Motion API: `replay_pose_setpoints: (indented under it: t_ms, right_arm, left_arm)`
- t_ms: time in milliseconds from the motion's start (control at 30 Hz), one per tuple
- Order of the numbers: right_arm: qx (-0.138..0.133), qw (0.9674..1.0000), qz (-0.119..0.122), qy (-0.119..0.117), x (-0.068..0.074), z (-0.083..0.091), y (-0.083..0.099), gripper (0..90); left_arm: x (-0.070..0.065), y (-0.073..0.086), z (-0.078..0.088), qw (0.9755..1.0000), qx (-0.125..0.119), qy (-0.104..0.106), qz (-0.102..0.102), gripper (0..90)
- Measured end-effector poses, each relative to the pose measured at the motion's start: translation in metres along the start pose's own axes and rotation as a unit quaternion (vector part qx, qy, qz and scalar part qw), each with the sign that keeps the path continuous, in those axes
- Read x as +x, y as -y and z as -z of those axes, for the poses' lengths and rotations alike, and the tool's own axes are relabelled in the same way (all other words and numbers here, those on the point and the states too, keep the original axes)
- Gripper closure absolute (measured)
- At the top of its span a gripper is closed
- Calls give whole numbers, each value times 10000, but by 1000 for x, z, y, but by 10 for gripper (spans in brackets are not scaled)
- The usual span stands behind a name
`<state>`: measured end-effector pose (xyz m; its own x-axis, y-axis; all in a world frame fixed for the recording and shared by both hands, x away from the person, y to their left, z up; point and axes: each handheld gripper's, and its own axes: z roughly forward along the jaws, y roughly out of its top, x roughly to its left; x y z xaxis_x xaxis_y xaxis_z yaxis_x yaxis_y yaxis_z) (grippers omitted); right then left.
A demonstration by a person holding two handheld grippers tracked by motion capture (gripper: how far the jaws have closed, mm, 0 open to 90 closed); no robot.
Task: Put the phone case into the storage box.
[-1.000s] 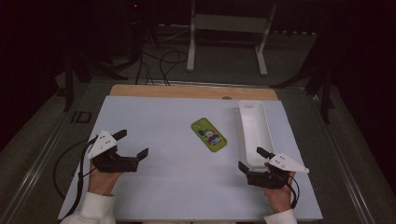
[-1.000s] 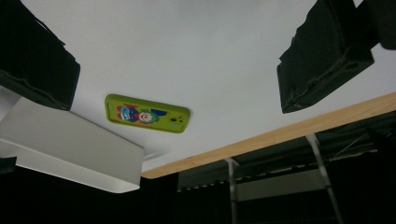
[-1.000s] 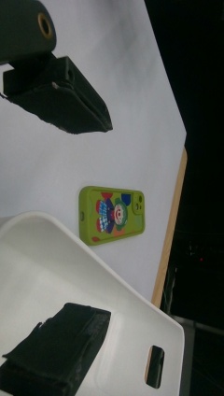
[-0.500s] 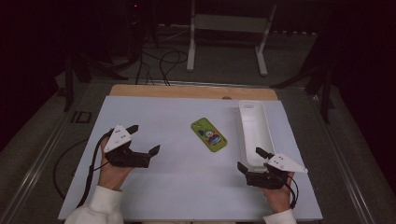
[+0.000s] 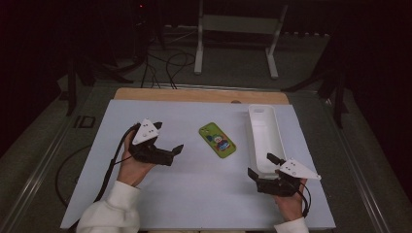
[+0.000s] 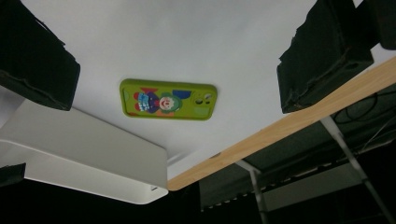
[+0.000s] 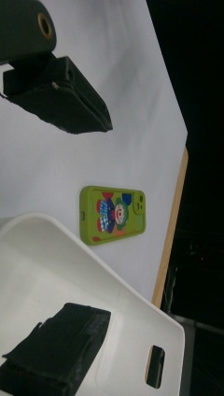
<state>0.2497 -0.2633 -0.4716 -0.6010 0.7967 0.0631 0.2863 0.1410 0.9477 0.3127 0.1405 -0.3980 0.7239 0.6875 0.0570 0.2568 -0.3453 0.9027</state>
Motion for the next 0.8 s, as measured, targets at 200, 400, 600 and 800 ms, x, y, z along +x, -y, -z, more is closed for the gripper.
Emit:
replay_pose_setpoints:
  t_ms: [200,400,600,800]
  right_arm:
    - [-28,10000,6,12,0,1,-1,83]
    - [-31,10000,5,48,-1,2,-1,83]
    - [-44,10000,-1,56,-3,3,-1,84]
    - [-41,10000,1,54,-2,3,-1,84]
  left_arm:
    - [-3,-11,-10,10000,2,57,-77,0]
    - [-8,-20,-24,9997,-17,158,-184,0]
    - [-12,-23,-38,9994,75,222,-243,0]
    - [-14,-24,-49,9992,107,306,-237,0]
